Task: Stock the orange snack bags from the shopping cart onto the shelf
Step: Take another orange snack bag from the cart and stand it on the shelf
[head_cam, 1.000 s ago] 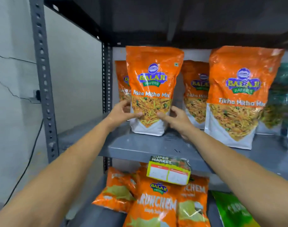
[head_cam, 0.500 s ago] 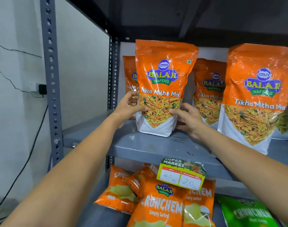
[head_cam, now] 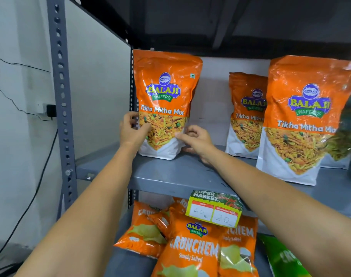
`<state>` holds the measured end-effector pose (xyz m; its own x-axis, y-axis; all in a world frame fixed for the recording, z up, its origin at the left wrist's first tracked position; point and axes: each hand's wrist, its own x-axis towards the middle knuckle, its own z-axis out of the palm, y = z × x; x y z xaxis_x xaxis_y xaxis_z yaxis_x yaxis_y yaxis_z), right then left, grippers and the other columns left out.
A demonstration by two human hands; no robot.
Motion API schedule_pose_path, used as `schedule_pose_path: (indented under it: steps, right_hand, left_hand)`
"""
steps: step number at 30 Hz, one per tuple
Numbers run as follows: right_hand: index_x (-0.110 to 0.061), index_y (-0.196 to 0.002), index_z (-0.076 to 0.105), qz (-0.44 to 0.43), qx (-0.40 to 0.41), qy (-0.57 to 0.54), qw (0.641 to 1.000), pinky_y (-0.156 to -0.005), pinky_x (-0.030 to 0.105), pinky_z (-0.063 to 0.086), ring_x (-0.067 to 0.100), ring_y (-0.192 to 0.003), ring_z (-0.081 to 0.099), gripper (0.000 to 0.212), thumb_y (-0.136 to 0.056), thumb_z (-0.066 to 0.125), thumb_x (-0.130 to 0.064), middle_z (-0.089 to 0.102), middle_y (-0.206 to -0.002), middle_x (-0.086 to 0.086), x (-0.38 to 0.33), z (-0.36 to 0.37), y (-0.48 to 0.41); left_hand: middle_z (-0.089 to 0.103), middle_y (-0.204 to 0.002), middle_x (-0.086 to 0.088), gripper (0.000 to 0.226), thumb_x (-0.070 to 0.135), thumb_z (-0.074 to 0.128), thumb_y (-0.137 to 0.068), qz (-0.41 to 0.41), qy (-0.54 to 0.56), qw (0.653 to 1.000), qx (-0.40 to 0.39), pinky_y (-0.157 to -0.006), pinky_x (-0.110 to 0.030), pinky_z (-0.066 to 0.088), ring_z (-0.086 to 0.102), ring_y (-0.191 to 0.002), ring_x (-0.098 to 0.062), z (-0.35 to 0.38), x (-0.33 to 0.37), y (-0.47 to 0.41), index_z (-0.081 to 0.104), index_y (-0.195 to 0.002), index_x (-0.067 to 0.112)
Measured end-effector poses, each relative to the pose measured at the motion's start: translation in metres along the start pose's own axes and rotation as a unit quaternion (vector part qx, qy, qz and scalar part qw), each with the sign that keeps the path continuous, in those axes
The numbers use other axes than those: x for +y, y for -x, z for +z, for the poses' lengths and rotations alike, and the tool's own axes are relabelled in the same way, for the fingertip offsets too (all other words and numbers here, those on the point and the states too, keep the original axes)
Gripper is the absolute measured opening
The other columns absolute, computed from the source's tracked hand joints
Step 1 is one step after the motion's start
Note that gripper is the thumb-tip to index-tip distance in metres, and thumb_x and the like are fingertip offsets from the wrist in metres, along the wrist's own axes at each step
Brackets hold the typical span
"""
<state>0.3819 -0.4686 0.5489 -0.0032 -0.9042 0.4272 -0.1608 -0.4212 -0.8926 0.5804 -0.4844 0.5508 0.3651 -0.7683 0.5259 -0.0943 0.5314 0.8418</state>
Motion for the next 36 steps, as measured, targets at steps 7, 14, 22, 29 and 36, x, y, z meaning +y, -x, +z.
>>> schedule_pose_path:
  steps: [7, 14, 22, 29, 36]
  right_hand:
    - [-0.022, -0.050, 0.041, -0.149, -0.015, 0.505, 0.850, -0.055, 0.035, 0.044, 0.014, -0.050, 0.046, 0.031, -0.073, 0.062, -0.019, 0.045, -0.047, -0.005, -0.012, -0.122, 0.096]
    - [-0.014, -0.087, 0.056, -0.289, 0.309, 0.402, 0.812, -0.072, 0.032, 0.039, 0.019, -0.087, 0.051, 0.022, -0.069, 0.065, -0.024, 0.058, -0.090, 0.005, -0.024, -0.212, 0.149]
    - [-0.025, -0.084, 0.060, 0.019, 0.300, -0.001, 0.954, -0.074, 0.042, 0.045, 0.028, -0.086, 0.059, 0.034, -0.058, 0.070, -0.045, 0.062, -0.088, 0.011, 0.001, -0.246, 0.123]
    - [-0.036, -0.106, 0.051, -0.017, 0.216, 0.167, 0.962, -0.053, 0.013, 0.045, 0.007, -0.072, 0.060, 0.041, -0.074, 0.077, -0.039, 0.061, -0.080, -0.007, 0.014, -0.236, 0.115]
    - [-0.028, -0.115, 0.052, -0.030, 0.189, 0.164, 0.968, -0.048, -0.001, 0.041, 0.003, -0.075, 0.060, 0.046, -0.077, 0.077, -0.033, 0.062, -0.083, -0.005, 0.008, -0.233, 0.119]
  left_hand:
    - [0.052, -0.073, 0.010, 0.023, 0.025, 0.061, -0.062, 0.269, -0.243, 0.931, -0.044, -0.062, -0.029, 0.040, 0.053, -0.071, -0.020, 0.021, 0.026, 0.066, 0.048, -0.081, 0.024]
    - [0.060, -0.114, -0.009, 0.052, 0.033, 0.077, -0.073, 0.164, -0.127, 0.944, -0.255, -0.091, -0.033, 0.049, 0.057, -0.101, -0.020, 0.154, 0.078, 0.148, 0.054, -0.112, 0.008]
    - [0.052, -0.138, -0.002, 0.092, 0.035, 0.087, -0.061, 0.064, -0.041, 0.955, -0.288, -0.104, -0.035, 0.042, 0.050, -0.125, -0.020, 0.222, 0.078, 0.193, 0.034, -0.135, 0.018]
    - [0.059, -0.091, 0.016, 0.071, 0.011, 0.085, -0.066, -0.065, 0.032, 0.941, -0.330, -0.056, -0.015, 0.047, 0.055, -0.082, 0.004, 0.196, 0.058, 0.148, 0.039, -0.117, 0.030]
    - [0.057, -0.097, 0.017, 0.083, 0.012, 0.083, -0.068, -0.057, 0.046, 0.943, -0.325, -0.062, -0.017, 0.050, 0.058, -0.093, -0.005, 0.190, 0.053, 0.149, 0.035, -0.135, 0.023]
